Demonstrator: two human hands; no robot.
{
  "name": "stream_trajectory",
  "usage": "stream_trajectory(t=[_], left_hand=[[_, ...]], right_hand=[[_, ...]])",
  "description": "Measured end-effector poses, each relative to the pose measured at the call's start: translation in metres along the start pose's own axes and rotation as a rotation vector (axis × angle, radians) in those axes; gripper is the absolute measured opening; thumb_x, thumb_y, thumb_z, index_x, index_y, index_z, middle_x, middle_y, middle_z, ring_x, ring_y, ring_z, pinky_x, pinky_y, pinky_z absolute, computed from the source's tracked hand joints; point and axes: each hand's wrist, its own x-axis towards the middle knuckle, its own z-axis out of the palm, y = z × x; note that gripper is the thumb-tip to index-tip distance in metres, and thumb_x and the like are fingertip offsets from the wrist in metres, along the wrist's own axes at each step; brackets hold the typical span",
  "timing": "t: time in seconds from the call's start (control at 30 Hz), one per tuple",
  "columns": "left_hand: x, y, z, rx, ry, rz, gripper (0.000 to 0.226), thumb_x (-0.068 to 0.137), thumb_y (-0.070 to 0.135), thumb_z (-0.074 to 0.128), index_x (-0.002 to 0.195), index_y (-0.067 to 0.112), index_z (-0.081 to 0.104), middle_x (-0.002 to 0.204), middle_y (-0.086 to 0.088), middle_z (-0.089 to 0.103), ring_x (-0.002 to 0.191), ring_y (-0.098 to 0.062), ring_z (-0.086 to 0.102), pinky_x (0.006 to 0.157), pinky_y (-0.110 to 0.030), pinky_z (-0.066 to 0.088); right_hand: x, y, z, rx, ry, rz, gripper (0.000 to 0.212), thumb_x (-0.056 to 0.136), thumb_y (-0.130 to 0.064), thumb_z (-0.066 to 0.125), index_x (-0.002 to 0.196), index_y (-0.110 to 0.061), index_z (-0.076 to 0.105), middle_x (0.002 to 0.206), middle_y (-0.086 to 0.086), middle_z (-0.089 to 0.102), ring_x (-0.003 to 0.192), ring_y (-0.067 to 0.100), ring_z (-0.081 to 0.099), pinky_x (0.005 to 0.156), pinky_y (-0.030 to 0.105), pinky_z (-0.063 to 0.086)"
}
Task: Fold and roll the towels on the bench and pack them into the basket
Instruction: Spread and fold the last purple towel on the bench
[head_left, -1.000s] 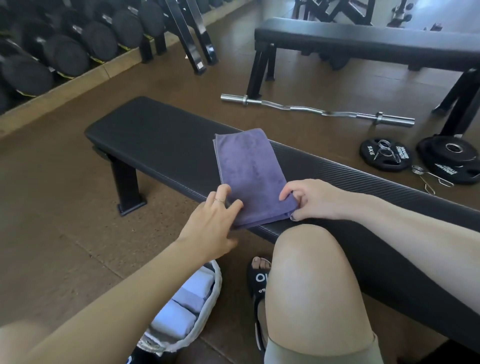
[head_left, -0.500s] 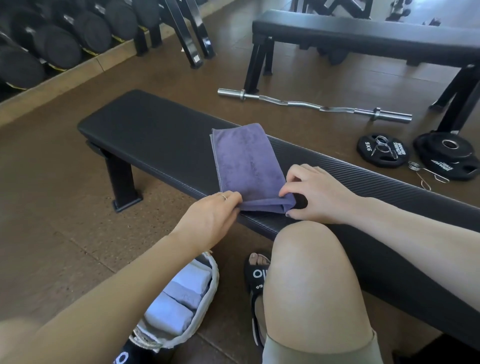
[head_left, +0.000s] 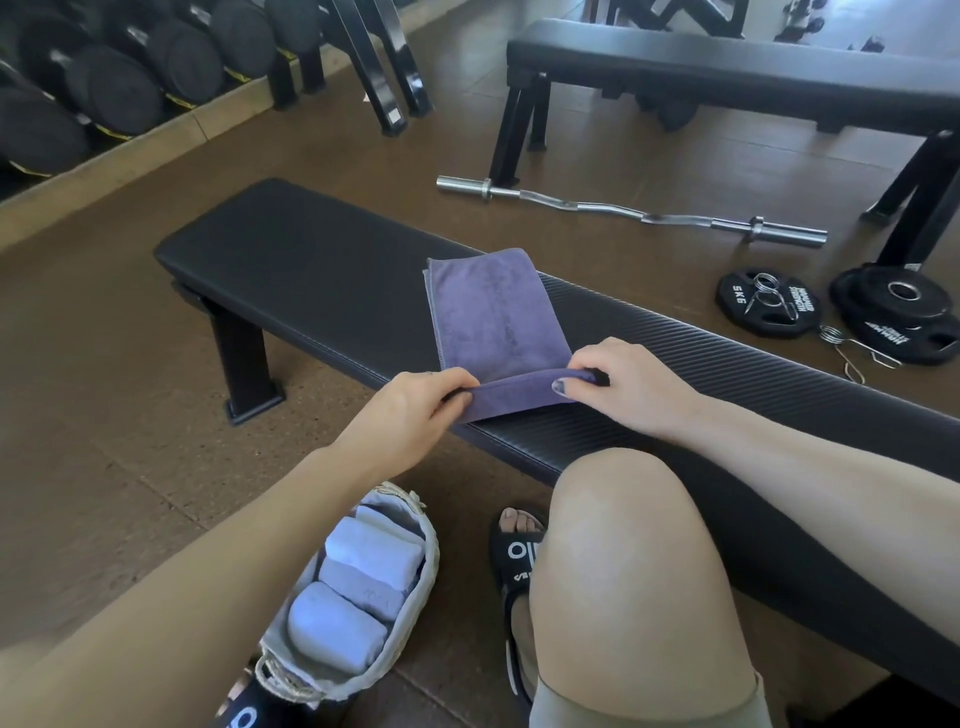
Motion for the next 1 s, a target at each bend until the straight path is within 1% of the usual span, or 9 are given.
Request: stream_trajectory(t=[0.1,0.27,0.4,0.6,0.7,0.77,0.83,0.93,1.0], left_hand=[[0.003,-0.002,0.004,-0.058,0.018,-0.072,0.023,0.106,0.023,0.046,0.113,0.026,0.067,0.099,0.014,0.065,0.086,-0.004,0.062,0.072,-0.014,0.046],[0.007,-0.002,0.013,-0.103,0.059,-0.207,0.024,0.107,0.022,0.043,0.113,0.021,0.067,0.103,0.009,0.066,0.089,-0.008,0.062,0.069,-0.009,0.041],[0.013,0.001,0.013,-0.075,0.064,-0.245,0.015,0.107,0.023,0.042,0.109,0.022,0.057,0.098,0.006,0.064,0.079,-0.007,0.06,0.063,-0.011,0.04],[0.019,0.007,0.016,0.071,0.061,-0.242,0.012,0.108,0.024,0.034,0.104,0.021,0.045,0.09,-0.003,0.064,0.07,-0.017,0.061,0.064,-0.033,0.054],[0.021,0.017,0.018,0.288,0.056,-0.227,0.004,0.107,0.023,0.035,0.103,0.024,0.035,0.089,-0.001,0.062,0.067,-0.017,0.055,0.06,-0.028,0.04],[0.019,0.021,0.021,0.497,0.082,-0.176,0.007,0.106,0.025,0.041,0.109,0.023,0.035,0.092,-0.001,0.065,0.07,-0.021,0.056,0.066,-0.027,0.035],[0.017,0.02,0.022,0.653,0.124,-0.123,0.016,0.103,0.026,0.047,0.116,0.023,0.038,0.102,-0.001,0.068,0.083,-0.023,0.063,0.07,-0.029,0.035],[0.014,0.016,0.019,0.754,0.158,-0.048,0.034,0.1,0.026,0.054,0.127,0.025,0.034,0.126,-0.007,0.055,0.106,-0.025,0.056,0.085,-0.032,0.045],[0.013,0.016,0.021,0.799,0.125,0.046,0.046,0.095,0.023,0.063,0.129,0.025,0.033,0.131,-0.01,0.044,0.111,-0.026,0.048,0.091,-0.034,0.044]], right_hand=[[0.011,-0.006,-0.006,0.108,-0.055,0.142,0.039,0.097,-0.043,0.06,0.068,-0.017,0.059,0.063,-0.005,0.057,0.06,0.01,0.05,0.061,0.03,0.039],[0.027,-0.017,-0.004,0.08,-0.111,0.27,0.044,0.1,-0.043,0.055,0.065,-0.016,0.05,0.064,-0.001,0.053,0.058,0.012,0.048,0.058,0.028,0.036],[0.026,-0.016,0.008,0.062,-0.031,0.282,0.038,0.098,-0.037,0.057,0.07,-0.012,0.052,0.066,-0.001,0.056,0.061,0.015,0.052,0.059,0.03,0.038],[0.019,-0.011,0.012,0.062,0.063,0.195,0.025,0.096,-0.03,0.063,0.086,-0.015,0.045,0.069,-0.003,0.057,0.062,0.016,0.051,0.059,0.033,0.039],[0.016,-0.004,0.014,0.095,0.094,0.14,0.021,0.095,-0.028,0.063,0.093,-0.018,0.044,0.074,-0.001,0.059,0.064,0.016,0.05,0.061,0.032,0.042],[0.015,0.002,0.017,0.089,0.134,0.103,0.019,0.095,-0.026,0.063,0.094,-0.022,0.045,0.085,-0.003,0.056,0.068,0.014,0.051,0.062,0.028,0.044],[0.016,0.005,0.02,0.077,0.155,0.067,0.016,0.095,-0.025,0.062,0.094,-0.025,0.046,0.091,-0.005,0.052,0.07,0.014,0.052,0.064,0.027,0.046],[0.015,0.009,0.024,0.018,0.158,0.01,0.011,0.099,-0.026,0.058,0.093,-0.027,0.048,0.094,-0.007,0.047,0.074,0.013,0.051,0.066,0.027,0.046],[0.013,0.009,0.025,-0.05,0.169,-0.028,0.009,0.101,-0.027,0.053,0.093,-0.024,0.051,0.095,-0.006,0.046,0.073,0.014,0.051,0.066,0.03,0.047]])
